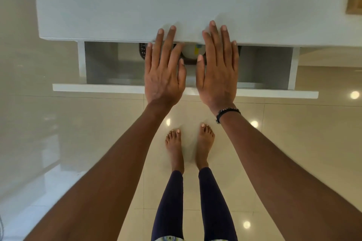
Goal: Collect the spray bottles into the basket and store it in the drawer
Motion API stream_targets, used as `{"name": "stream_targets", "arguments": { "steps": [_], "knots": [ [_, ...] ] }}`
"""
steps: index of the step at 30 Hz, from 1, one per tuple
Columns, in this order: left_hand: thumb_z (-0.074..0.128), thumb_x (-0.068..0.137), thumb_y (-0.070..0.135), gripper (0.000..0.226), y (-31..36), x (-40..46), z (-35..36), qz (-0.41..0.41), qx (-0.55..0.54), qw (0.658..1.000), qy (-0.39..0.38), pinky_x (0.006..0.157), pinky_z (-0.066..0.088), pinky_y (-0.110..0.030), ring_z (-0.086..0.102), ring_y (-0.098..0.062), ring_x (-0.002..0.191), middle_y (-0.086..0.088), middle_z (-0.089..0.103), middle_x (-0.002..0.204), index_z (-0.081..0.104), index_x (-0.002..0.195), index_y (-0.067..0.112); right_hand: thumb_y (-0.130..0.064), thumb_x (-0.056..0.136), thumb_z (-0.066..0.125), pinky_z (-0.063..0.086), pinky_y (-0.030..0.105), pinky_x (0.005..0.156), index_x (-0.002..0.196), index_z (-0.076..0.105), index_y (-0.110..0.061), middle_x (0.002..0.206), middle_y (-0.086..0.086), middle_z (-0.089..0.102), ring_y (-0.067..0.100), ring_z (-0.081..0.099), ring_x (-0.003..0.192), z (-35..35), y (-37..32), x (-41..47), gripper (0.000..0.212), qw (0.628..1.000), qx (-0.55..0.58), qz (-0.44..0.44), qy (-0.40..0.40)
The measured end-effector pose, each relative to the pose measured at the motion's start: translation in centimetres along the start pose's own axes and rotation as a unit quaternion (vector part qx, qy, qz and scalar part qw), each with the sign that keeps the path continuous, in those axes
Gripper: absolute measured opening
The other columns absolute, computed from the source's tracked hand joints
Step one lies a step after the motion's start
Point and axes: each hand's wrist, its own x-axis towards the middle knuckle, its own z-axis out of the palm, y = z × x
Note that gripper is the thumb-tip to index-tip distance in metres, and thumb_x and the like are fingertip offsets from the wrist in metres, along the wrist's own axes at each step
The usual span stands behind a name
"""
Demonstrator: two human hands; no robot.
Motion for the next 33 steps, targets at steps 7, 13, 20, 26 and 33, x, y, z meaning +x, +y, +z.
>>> {"name": "stream_targets", "arguments": {
  "steps": [7,13,20,26,33],
  "knots": [
    [0.035,0.098,0.017,0.038,-0.9,3.9,0.9,0.052,-0.067,0.990,0.113,0.114,0.034,-0.035,0.044,-0.020,0.133,-0.010,0.053,0.139,0.052,0.131,0.008,-0.025,0.100,0.027,0.029,0.038,0.116,0.139,0.044,-0.009,0.147,0.008,0.045,0.024,0.039,0.138,1.0,0.4,4.1,0.045,0.996,-0.006,-0.042,0.083],
    [0.042,0.098,0.018,0.036,-2.2,4.4,1.5,0.119,-0.041,0.980,0.153,0.109,0.040,-0.033,0.050,-0.020,0.129,-0.011,0.057,0.134,0.054,0.129,0.006,-0.022,0.098,0.035,0.042,0.034,0.108,0.130,0.056,-0.009,0.135,0.007,0.058,0.022,0.053,0.128,2.1,1.3,6.0,0.040,0.982,-0.016,-0.094,0.162],
    [0.043,0.096,0.015,0.036,-2.0,4.5,1.3,0.123,-0.033,0.980,0.152,0.109,0.041,-0.033,0.050,-0.020,0.129,-0.010,0.056,0.135,0.054,0.130,0.007,-0.020,0.097,0.038,0.043,0.033,0.107,0.127,0.059,-0.009,0.133,0.006,0.060,0.021,0.054,0.126,1.6,1.1,6.1,0.038,0.982,0.020,-0.089,0.166],
    [0.039,0.098,0.016,0.038,-1.7,4.3,-0.2,0.107,-0.043,0.988,0.103,0.111,0.038,-0.031,0.045,-0.017,0.133,-0.006,0.052,0.140,0.051,0.133,0.010,-0.015,0.096,0.038,0.040,0.031,0.109,0.130,0.056,-0.012,0.136,0.003,0.057,0.017,0.051,0.130,0.1,0.8,6.0,0.039,0.991,0.035,-0.069,0.112],
    [0.032,0.101,0.020,0.044,-0.5,6.7,-6.7,0.080,-0.060,0.985,-0.143,0.116,0.021,-0.029,0.028,-0.017,0.143,-0.004,0.033,0.153,0.034,0.144,0.012,-0.011,0.094,0.044,0.055,0.033,0.083,0.131,0.054,-0.015,0.130,0.003,0.062,0.022,0.065,0.109,-6.7,0.6,8.7,0.038,0.994,0.073,-0.044,-0.067]
  ]
}}
